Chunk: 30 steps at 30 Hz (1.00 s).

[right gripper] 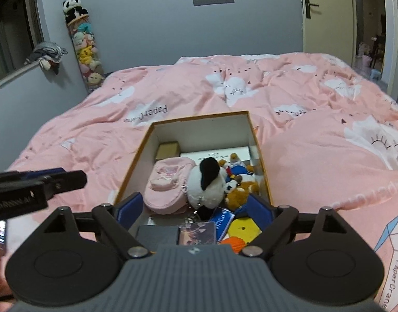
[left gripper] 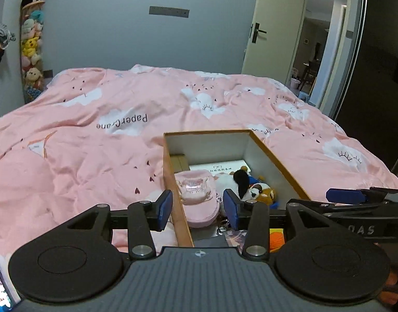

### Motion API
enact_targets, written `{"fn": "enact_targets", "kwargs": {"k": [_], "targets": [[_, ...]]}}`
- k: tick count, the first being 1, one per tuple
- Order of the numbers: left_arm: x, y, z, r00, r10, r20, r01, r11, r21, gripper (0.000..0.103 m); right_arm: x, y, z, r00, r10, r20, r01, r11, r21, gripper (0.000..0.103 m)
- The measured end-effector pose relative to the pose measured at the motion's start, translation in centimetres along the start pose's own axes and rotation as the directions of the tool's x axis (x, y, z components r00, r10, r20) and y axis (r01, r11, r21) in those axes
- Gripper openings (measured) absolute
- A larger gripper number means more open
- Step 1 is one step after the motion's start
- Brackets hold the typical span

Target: Organize objects

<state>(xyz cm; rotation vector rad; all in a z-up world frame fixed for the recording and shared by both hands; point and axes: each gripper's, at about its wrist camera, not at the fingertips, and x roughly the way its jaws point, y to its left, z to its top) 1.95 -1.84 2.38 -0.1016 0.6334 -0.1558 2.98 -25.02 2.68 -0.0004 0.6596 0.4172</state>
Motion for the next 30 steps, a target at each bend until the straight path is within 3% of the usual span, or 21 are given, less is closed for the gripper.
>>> {"fn": "enact_targets", "kwargs": {"k": [4,8,15,21,30], "targets": [[0.8,-0.1,-0.9,0.998,-0.03,-0.059,0.03,1.0,0.008,0.053,0.3,0.4,-0.7,0.998,-0.047,0.03,0.048,0.998,-0.031,0.088],[0.9,-0.2,-1.6,0.995,-0.036,-0.093,0.037,0.999,0.015,0.053,0.5,0.2,-1.2,0.999,-0.028,0.035,0.028,1.0,-0.009,0.088],[1.2,0.1,-2.3,0.989,-0.001,-0.148,0.002,1.0,0.001,0.071,1.5,1.0,-2.1,0.999,-0.027,-0.032,0.025,0.998,-0.05,0.09],[1.3,1.0,-3.2,0.978,0.057,-0.203,-0.062,0.998,-0.02,0.073,2.0,1.9,-3.0,0.998,-0.024,-0.062,0.018,0.995,-0.1,0.094],[1.7,1.8,-3.5,0.968,0.062,-0.245,-0.079,0.995,-0.059,0.073,3.2,1.6,-3.8,0.994,-0.01,-0.112,0.001,0.996,-0.085,0.095]]}}
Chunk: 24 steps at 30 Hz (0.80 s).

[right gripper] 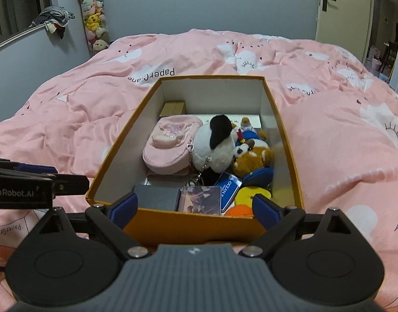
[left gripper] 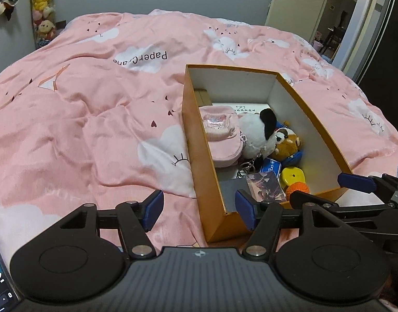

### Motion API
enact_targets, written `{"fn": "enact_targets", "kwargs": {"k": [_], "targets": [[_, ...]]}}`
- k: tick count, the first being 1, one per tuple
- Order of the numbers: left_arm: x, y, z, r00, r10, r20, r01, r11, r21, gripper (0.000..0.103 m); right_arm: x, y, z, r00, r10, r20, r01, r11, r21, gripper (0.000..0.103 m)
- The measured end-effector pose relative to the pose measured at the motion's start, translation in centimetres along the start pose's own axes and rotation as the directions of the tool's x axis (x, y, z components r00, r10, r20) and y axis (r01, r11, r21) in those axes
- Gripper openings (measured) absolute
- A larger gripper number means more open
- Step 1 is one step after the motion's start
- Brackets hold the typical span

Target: Organize objects

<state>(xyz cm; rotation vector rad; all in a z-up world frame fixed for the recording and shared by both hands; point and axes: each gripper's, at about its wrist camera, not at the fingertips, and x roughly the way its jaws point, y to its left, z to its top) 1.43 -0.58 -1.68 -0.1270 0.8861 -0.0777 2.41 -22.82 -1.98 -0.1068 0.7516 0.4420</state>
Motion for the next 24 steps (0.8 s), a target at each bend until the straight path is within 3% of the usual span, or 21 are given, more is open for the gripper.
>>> {"fn": "enact_targets", "kwargs": {"k": [24], "targets": [[0.1,0.0,-0.03,1.0,-0.008,0.001,0.008,1.0,-0.002,0.073,0.45,0.31,-0.14,1.0,-0.015,-0.008,0.015,1.0,-0.019,0.097]]}}
